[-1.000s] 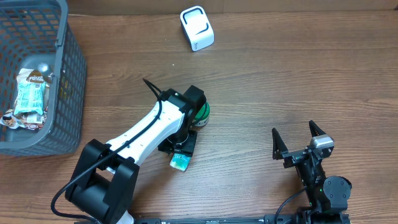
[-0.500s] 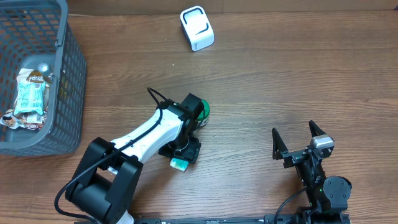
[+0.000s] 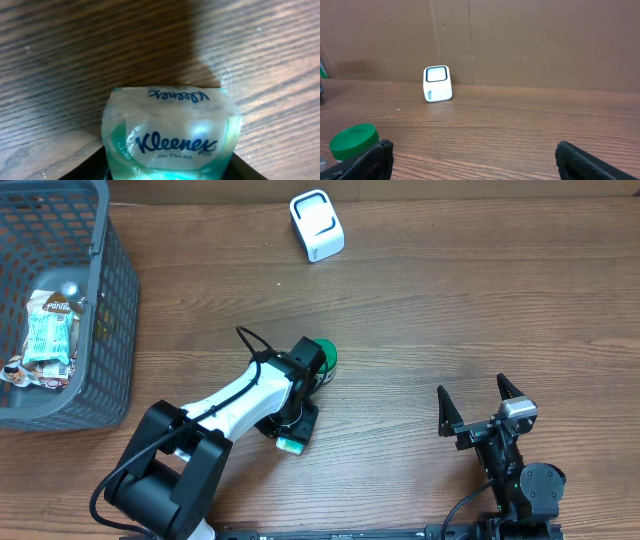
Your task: Scan the item barcode
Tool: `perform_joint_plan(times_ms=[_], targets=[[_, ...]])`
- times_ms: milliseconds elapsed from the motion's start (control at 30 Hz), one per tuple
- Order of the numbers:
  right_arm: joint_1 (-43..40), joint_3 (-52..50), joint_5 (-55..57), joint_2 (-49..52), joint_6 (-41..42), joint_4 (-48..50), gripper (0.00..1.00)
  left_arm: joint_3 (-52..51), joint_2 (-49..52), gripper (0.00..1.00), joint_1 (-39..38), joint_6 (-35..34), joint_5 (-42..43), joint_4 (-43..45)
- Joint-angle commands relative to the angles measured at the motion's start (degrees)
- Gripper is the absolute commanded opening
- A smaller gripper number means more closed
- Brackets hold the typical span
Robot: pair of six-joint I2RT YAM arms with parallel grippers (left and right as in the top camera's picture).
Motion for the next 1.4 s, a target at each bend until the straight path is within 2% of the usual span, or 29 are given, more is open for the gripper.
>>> perform_joint_plan(times_ms=[0,133,367,567,833,1100,1200,1367], targets=[[-0.2,-0.6,0.0,-0.6,-0.1,0.3,1.00,-1.3,-0.3,0.48,-0.4,-5.1,-4.7,0.3],[-0.2,-0.6,0.0,-0.6,-0.1,0.3,1.00,-1.3,-0.3,0.50,0.0,-11.9,-9.1,1.0],[-0.2,-0.6,0.0,-0.6,-0.1,0.3,1.00,-1.2,-0.4,0.53,3.9,-12.6,-8.8,2.7],[-0.2,-0.6,0.0,-0.6,-0.1,0.3,1.00,-1.2,-0.4,0.54,9.6,-11.3,-7.6,5.6],[-0.2,-0.6,0.0,-0.6,-0.1,0.3,1.00,-1.1,-0.4,0.57,12.0,-7.2,-7.5,11.6],[-0.2,-0.6,0.0,-0.6,-0.1,0.3,1.00,0.0,-0.4,0.67,13.7,-7.2,-7.3,10.3],[-0.2,-0.6,0.0,-0.6,-0.1,0.3,1.00,0.2,-0.4,0.77,14.5,-7.2,-7.1,10.4],[-0.2,-0.6,0.0,-0.6,-0.1,0.3,1.00,2.8,-0.4,0.78,18.3,-4.3,0.4,8.2]])
